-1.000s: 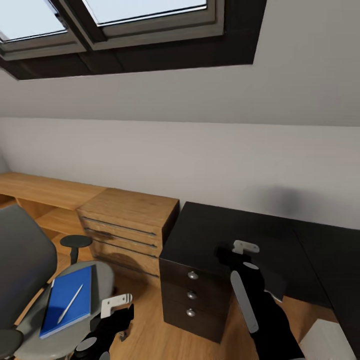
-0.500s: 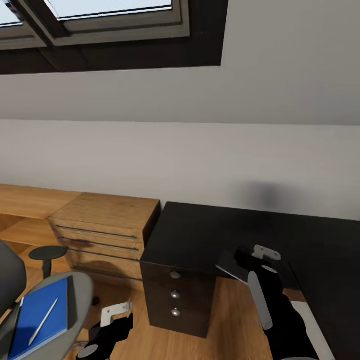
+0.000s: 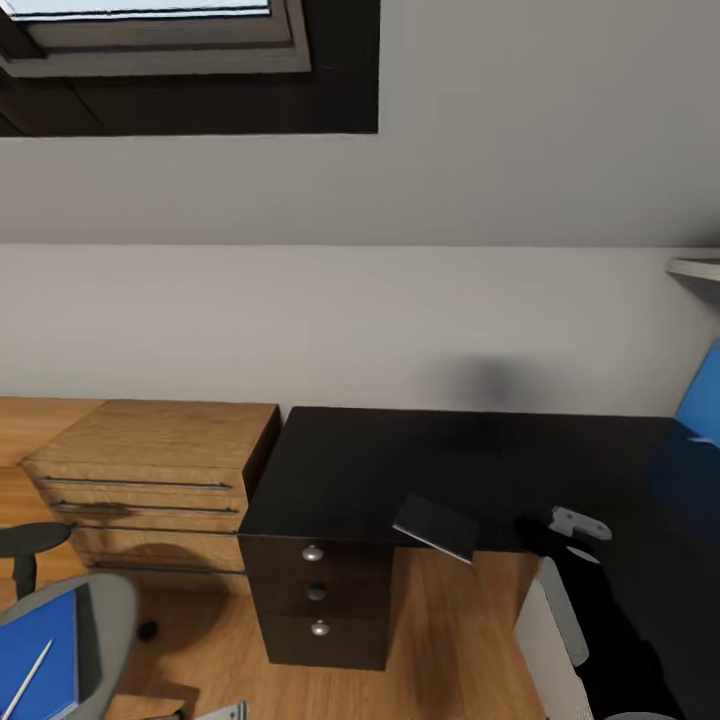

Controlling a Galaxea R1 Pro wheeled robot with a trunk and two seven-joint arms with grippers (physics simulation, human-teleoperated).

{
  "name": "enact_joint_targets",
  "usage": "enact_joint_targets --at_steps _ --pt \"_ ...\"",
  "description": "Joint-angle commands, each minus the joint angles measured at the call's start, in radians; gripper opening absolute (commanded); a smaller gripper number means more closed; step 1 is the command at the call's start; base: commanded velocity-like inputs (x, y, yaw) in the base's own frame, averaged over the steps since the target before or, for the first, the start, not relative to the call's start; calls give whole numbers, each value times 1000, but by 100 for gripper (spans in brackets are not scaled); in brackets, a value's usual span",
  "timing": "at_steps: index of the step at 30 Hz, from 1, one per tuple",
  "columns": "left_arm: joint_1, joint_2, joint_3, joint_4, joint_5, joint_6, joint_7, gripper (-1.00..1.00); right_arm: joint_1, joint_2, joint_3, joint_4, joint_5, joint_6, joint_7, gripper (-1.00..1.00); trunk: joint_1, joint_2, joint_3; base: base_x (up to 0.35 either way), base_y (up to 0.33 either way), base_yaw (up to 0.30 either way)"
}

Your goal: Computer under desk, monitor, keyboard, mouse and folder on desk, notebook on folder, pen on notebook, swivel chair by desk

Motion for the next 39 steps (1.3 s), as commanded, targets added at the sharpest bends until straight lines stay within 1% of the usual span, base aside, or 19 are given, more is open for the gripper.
enact_joint_targets --at_steps 1,12,20,34,39 --pt "0 0 -1 -4 6 5 7 100 -1 0 2 -1 -14 0 -10 -100 0 -1 -1 0 0 -295" --pt "0 2 5 -7 6 4 9 100 -1 0 6 1 -11 -3 -10 -100 0 -1 -1 0 0 -297" --pt "0 2 6 -7 6 4 10 100 -1 0 7 25 -11 -8 -10 -100 0 -1 -1 0 0 -297" --pt "0 2 6 -7 6 4 8 100 -1 0 12 62 -9 -49 -10 -100 0 -1 -1 0 0 -297" --pt "0 2 6 -10 6 5 6 100 -1 1 70 69 -7 -52 -11 -100 0 -1 -1 0 0 -297"
